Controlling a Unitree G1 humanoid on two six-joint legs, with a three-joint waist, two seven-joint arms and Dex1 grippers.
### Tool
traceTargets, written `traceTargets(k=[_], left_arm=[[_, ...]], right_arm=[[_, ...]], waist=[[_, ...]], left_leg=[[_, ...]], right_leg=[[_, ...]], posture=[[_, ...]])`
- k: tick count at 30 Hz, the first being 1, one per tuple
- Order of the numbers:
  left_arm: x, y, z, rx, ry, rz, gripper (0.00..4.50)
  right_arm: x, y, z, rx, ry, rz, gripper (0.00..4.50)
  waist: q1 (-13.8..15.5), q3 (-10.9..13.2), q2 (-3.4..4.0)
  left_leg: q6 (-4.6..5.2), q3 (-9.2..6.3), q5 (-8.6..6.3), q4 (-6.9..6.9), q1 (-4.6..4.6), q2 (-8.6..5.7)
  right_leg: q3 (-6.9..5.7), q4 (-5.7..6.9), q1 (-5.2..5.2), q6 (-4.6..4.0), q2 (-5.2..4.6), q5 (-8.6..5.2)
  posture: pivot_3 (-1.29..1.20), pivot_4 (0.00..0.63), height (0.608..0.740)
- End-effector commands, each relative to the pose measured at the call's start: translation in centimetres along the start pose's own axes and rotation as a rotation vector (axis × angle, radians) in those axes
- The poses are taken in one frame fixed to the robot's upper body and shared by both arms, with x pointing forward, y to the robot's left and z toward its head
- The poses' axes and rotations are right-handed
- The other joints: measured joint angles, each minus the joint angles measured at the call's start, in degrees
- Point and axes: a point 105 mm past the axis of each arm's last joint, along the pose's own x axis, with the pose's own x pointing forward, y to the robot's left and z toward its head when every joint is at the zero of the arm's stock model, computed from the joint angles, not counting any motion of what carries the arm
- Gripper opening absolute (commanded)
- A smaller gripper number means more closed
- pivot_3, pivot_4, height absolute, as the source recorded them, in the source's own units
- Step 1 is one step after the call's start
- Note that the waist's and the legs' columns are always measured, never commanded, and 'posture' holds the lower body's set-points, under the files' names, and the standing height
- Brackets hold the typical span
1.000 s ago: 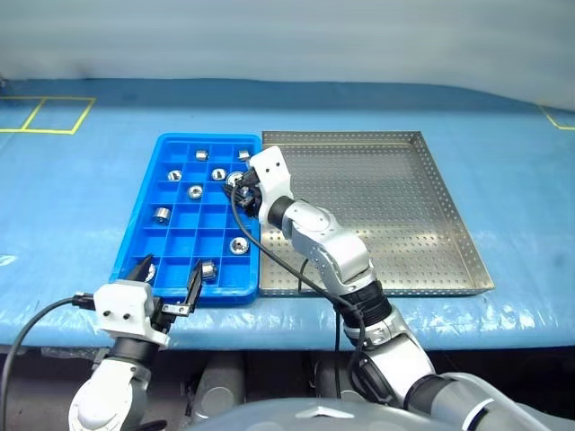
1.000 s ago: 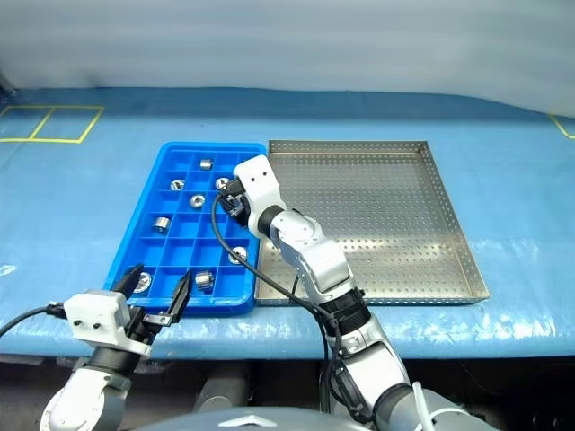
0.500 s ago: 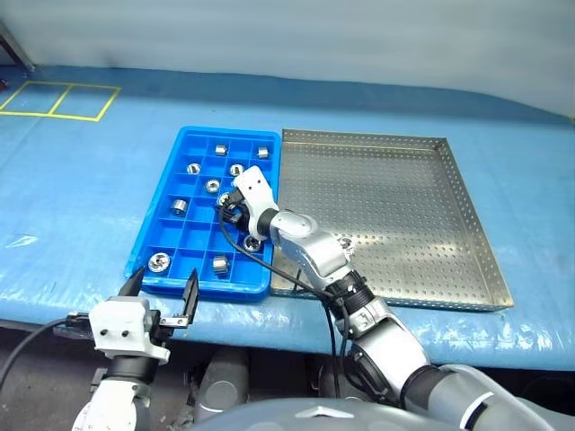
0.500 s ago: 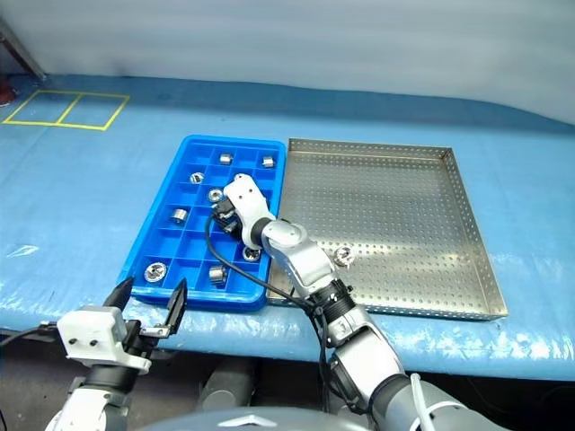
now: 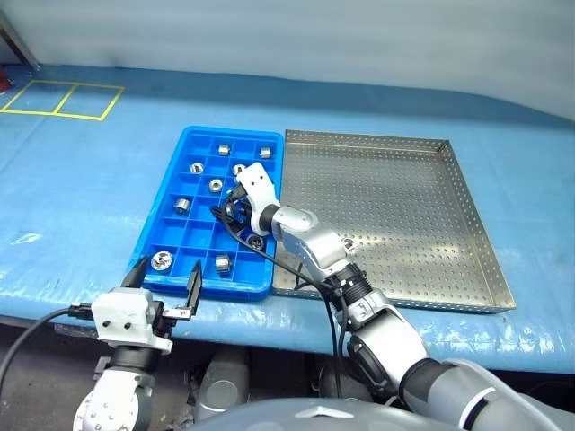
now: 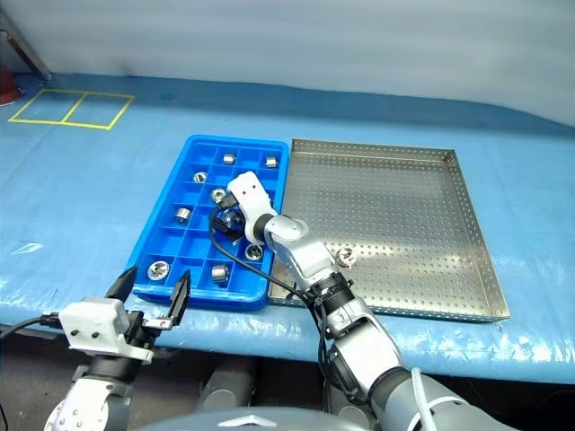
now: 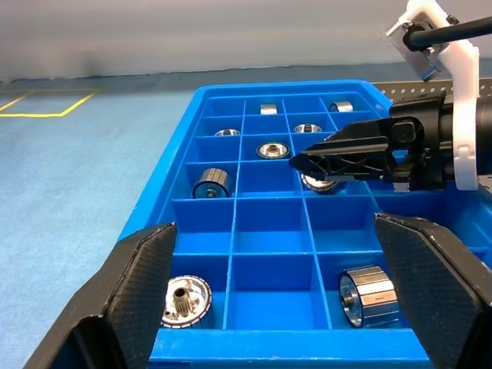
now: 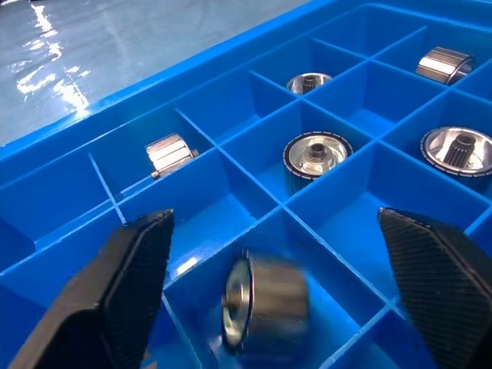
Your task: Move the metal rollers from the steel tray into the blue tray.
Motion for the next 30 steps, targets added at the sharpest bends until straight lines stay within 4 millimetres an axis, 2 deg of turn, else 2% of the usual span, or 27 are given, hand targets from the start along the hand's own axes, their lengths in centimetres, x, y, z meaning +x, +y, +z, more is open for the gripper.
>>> traceTargets(k=[1,3,6,11,14,19,24,30], left_arm=[[0.6,-0.4,0.8,0.006,-0.030,-0.052,4.50],[1.2,-0.6,0.9,-0.002,-0.040,-0.078,4.50],[1.8,-1.0,0.9,-0.006,-0.040,-0.119,4.50],[2.9,-1.6,0.8,-0.012,-0.038,-0.192,4.50],[3.6,-1.8,0.8,-0.014,-0.034,-0.231,4.50],[4.5,-2.3,0.8,-0.017,-0.035,-0.290,4.50],[5.0,-2.5,0.9,-0.013,-0.040,-0.323,4.50],[5.2,-2.8,1.0,-0.007,-0.035,-0.357,4.50]], right_arm=[[-1.1,0.8,4.0,0.010,-0.139,0.014,4.49],[-2.3,0.1,5.2,0.009,-0.176,-0.005,4.49],[-3.9,-0.8,6.1,-0.002,-0.195,-0.041,4.49],[-7.6,-3.5,6.0,-0.033,-0.183,-0.167,4.49],[-10.2,-5.2,4.3,-0.036,-0.106,-0.262,4.49],[-12.8,-5.9,1.5,-0.036,-0.001,-0.340,4.49],[-14.3,-5.9,-0.7,0.013,0.074,-0.375,4.49],[-14.8,-4.8,-3.1,0.059,0.146,-0.346,4.49]], waist=[[-0.1,0.0,0.01],[-0.3,0.0,0.05],[-1.0,0.0,0.05],[-2.7,0.0,0.04],[-4.3,0.0,0.05],[-7.4,0.0,0.07],[-9.7,0.0,0.06],[-10.5,0.0,0.04]], left_leg=[[0.00,0.00,0.00,-0.01,-0.04,0.00],[0.00,-0.02,0.00,-0.01,-0.07,0.00],[-0.01,-0.01,0.00,0.00,-0.03,0.00],[-0.01,0.00,0.01,0.03,-0.01,-0.01],[-0.01,0.01,0.01,0.03,-0.02,0.00],[-0.01,0.01,0.01,0.03,0.00,0.00],[0.00,0.01,0.01,0.11,0.06,0.00],[0.00,0.01,0.01,0.19,0.06,-0.01]], right_leg=[[0.00,-0.01,-0.03,0.00,0.00,0.00],[-0.02,-0.01,-0.05,0.00,0.00,0.00],[-0.02,0.00,-0.01,0.02,0.00,0.01],[0.00,0.01,0.01,0.02,-0.01,0.01],[0.02,0.03,0.02,0.04,-0.02,0.04],[0.04,0.08,0.02,0.06,0.00,0.05],[0.07,0.19,0.07,0.11,0.01,0.08],[0.10,0.19,0.12,0.14,0.01,0.10]], posture=[[0.31,0.150,0.740],[0.27,0.150,0.740],[0.23,0.150,0.740],[0.14,0.150,0.740],[0.09,0.150,0.740],[0.02,0.150,0.740],[-0.01,0.150,0.740],[-0.02,0.150,0.740]])
